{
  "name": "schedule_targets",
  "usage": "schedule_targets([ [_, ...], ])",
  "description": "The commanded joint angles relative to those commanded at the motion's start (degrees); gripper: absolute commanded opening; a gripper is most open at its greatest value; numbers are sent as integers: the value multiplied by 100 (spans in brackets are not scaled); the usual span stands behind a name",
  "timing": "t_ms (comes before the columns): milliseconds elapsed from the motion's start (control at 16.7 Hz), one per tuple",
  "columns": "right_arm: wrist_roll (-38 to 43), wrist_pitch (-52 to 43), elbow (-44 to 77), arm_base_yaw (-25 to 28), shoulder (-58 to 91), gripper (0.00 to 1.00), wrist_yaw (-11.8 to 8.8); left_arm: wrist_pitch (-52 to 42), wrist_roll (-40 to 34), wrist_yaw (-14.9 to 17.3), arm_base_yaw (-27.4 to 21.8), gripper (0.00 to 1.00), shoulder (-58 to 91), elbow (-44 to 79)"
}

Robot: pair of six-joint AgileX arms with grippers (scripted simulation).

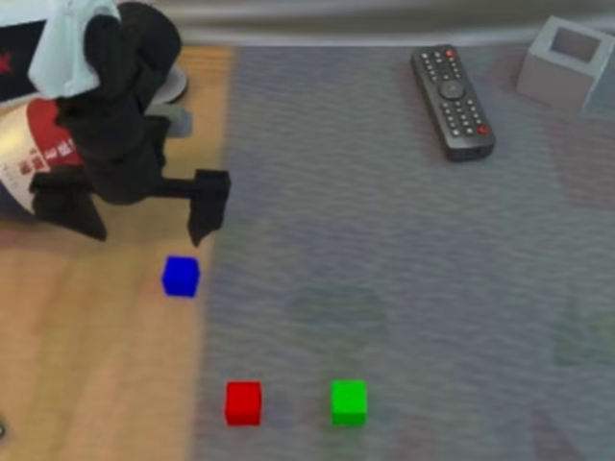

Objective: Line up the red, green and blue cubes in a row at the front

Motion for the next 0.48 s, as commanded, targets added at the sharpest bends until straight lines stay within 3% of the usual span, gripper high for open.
schedule_targets([
  [240,-226,464,-365,-279,-535,100,-256,-306,-78,-2,-118,100,627,552],
  [480,-237,491,-382,-296,-555,100,-271,-323,-82,-3,-125,100,656,585],
])
